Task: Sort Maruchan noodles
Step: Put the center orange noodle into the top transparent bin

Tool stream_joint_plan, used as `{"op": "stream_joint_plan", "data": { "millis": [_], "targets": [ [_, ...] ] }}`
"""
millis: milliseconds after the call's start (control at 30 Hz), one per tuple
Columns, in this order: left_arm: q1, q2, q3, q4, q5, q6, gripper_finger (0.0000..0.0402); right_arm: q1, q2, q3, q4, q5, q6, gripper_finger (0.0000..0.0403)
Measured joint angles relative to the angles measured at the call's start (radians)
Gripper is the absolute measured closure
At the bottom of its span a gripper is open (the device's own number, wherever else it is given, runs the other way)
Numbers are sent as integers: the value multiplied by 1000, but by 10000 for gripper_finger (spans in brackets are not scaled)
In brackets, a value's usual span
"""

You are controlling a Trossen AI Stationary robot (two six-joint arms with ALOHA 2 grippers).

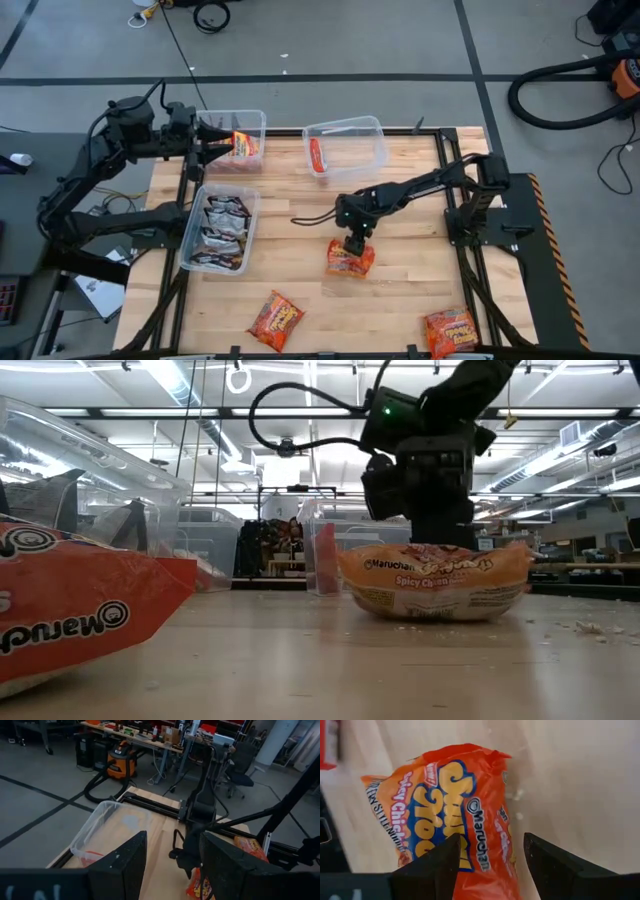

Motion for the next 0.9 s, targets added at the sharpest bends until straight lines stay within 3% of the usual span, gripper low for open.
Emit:
{"op": "stream_joint_plan", "data": {
  "millis": [167, 300, 567, 700, 900],
  "targets": [
    [0, 0, 0, 1, -7, 28, 214, 14, 8, -41, 44, -45, 0, 192],
    [0, 0, 0, 2, -42, 56, 214, 30, 12, -43, 51, -1, -37, 221],
    [0, 0, 0, 2, -69, 74, 214, 37, 11, -16, 31, 77, -24, 384],
    [0, 0, 0, 2, -69, 85, 214, 40, 3, 130, -159, 230, -34, 386],
    [0, 0, 0, 2, -71, 113, 214, 48, 0, 506, -479, 501, -79, 387]
  ]
}}
